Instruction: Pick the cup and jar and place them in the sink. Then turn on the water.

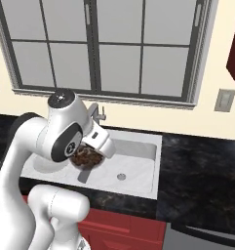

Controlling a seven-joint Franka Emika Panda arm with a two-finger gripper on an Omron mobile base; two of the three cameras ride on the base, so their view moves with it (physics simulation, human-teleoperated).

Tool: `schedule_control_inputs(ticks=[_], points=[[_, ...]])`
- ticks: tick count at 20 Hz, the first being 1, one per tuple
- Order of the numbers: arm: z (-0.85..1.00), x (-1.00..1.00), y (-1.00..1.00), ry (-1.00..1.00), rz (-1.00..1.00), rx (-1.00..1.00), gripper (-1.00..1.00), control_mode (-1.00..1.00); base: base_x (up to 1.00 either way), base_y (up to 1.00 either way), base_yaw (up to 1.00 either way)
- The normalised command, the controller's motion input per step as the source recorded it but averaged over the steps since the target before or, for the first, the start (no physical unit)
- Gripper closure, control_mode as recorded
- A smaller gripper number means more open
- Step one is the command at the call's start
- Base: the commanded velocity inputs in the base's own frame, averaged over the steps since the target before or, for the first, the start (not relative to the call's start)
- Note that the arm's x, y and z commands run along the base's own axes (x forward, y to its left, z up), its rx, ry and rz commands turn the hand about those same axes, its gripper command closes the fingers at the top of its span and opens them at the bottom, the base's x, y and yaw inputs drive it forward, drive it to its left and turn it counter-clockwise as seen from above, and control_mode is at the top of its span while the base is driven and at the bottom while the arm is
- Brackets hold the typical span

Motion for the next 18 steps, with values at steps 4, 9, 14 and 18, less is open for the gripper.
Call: schedule_control_inputs(ticks=[4, 9, 14, 18], points=[[-0.27, 0.30, -0.01, 0.00, -0.10, 0.00, 1.00, -1.00, 0.00, 0.00, 0.00], [-0.21, 0.40, 0.00, 0.00, -0.12, 0.03, 1.00, -1.00, 0.00, 0.00, 0.00], [-0.22, 0.30, -0.04, 0.00, -0.09, 0.12, 1.00, -1.00, 0.00, 0.00, 0.00], [-0.24, 0.28, 0.00, 0.00, -0.05, 0.16, 1.00, -1.00, 0.00, 0.00, 0.00]])
